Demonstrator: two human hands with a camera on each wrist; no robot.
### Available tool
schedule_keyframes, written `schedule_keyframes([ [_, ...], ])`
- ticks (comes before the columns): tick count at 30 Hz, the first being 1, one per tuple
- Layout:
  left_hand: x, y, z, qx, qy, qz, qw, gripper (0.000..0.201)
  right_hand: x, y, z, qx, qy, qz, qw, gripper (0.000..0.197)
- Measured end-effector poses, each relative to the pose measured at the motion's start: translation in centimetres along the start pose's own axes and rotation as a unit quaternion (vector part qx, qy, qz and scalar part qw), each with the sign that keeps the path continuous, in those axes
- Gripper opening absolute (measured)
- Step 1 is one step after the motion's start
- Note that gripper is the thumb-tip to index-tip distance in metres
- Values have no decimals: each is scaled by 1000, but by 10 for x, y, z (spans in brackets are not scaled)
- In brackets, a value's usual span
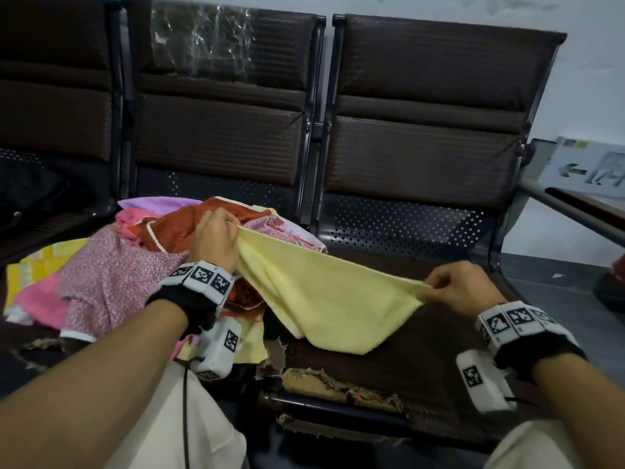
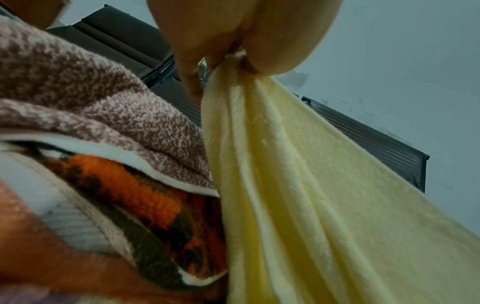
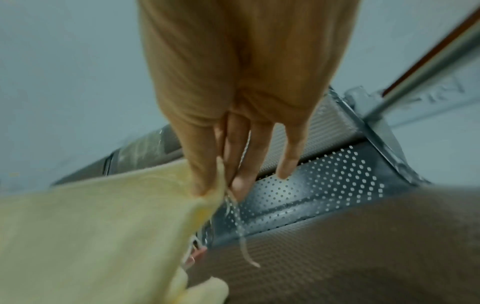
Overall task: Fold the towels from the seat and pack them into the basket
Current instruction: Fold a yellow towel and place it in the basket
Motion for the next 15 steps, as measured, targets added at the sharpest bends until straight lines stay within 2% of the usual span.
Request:
schedule_keyframes([
  [2,0,-2,0,-2,-1,-5,1000,15,1,-3,2,86,12,78,993,27],
  [3,0,-3,0,-3,-1,-9,1000,15,0,-3,2,108,13,125,986,29],
  [6,0,-6,-1,-2,-7,-22,1000,18,-1,1,3,76,4,215,974,36],
  [7,0,-7,-2,-6,-9,-21,1000,21,-1,2,2,59,-3,222,973,35],
  [9,1,-7,-7,-26,1,-15,1000,28,-3,0,-1,50,-11,238,970,17],
  [11,7,-6,-12,-58,22,-11,998,37,-5,-5,-3,75,-3,273,959,10],
  [13,17,-6,-13,-70,40,-20,997,41,-11,-16,-2,119,17,330,936,5],
  [15,30,-10,-9,-52,51,-42,996,36,-22,-30,2,161,26,397,903,13],
])
Point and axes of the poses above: each hand's wrist, its own z-axis towards the middle knuckle, its own y-axis out of the palm, x = y × z, the point moved 3 cm from there along z, towards the middle knuckle
